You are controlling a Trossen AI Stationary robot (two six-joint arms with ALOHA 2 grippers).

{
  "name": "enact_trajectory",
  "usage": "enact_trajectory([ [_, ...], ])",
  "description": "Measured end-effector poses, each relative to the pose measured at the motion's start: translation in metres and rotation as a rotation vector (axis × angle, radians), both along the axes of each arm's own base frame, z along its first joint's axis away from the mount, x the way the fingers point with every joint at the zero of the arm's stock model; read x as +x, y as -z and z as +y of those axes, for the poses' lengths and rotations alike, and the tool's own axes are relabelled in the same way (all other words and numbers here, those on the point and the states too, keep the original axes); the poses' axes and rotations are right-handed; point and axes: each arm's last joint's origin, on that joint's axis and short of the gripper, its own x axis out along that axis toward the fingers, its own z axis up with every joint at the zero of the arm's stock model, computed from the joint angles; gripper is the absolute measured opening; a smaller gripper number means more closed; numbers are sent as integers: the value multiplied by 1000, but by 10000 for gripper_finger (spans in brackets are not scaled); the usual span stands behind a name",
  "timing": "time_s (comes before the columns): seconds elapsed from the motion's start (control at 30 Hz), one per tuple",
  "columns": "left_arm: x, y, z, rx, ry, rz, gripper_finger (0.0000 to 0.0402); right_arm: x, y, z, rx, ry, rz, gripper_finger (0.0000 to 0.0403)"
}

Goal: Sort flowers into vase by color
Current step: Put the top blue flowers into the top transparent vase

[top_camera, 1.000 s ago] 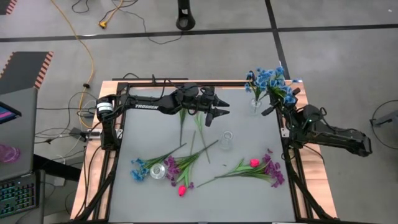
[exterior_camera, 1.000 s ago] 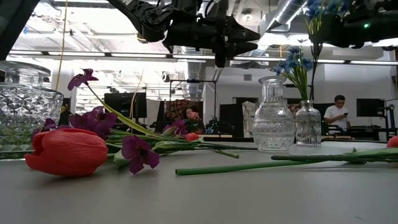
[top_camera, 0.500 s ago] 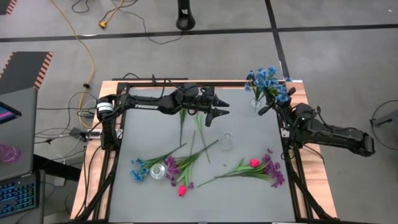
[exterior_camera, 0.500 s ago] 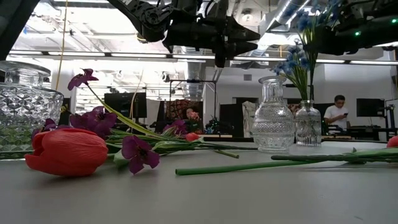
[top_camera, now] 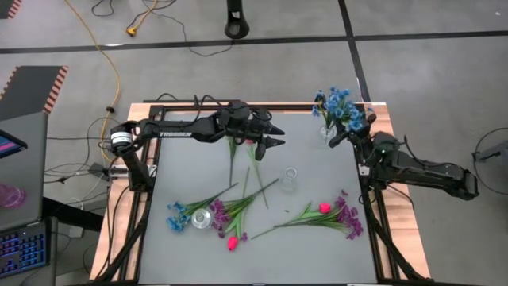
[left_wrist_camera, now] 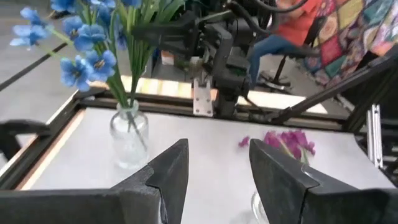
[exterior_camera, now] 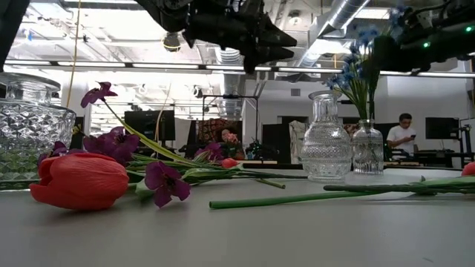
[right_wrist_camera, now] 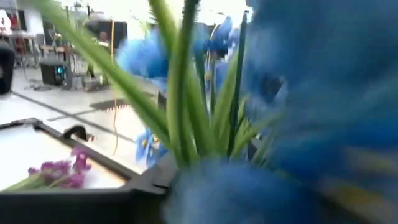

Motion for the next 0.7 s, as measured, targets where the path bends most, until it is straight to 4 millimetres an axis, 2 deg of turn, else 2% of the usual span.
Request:
enact_trajectory([
  [0.13,-10,-4,-1,34,-35,71,157,0,6,0,71,-5,-19,245],
  [0.23,-18,-4,-2,55,-75,162,157,0,10,0,105,-5,-18,266],
  [0.47,-37,-2,-6,57,-110,344,157,-2,10,1,207,5,16,271],
  [0.7,-60,-15,-13,34,-104,425,157,-15,0,5,389,52,96,271],
])
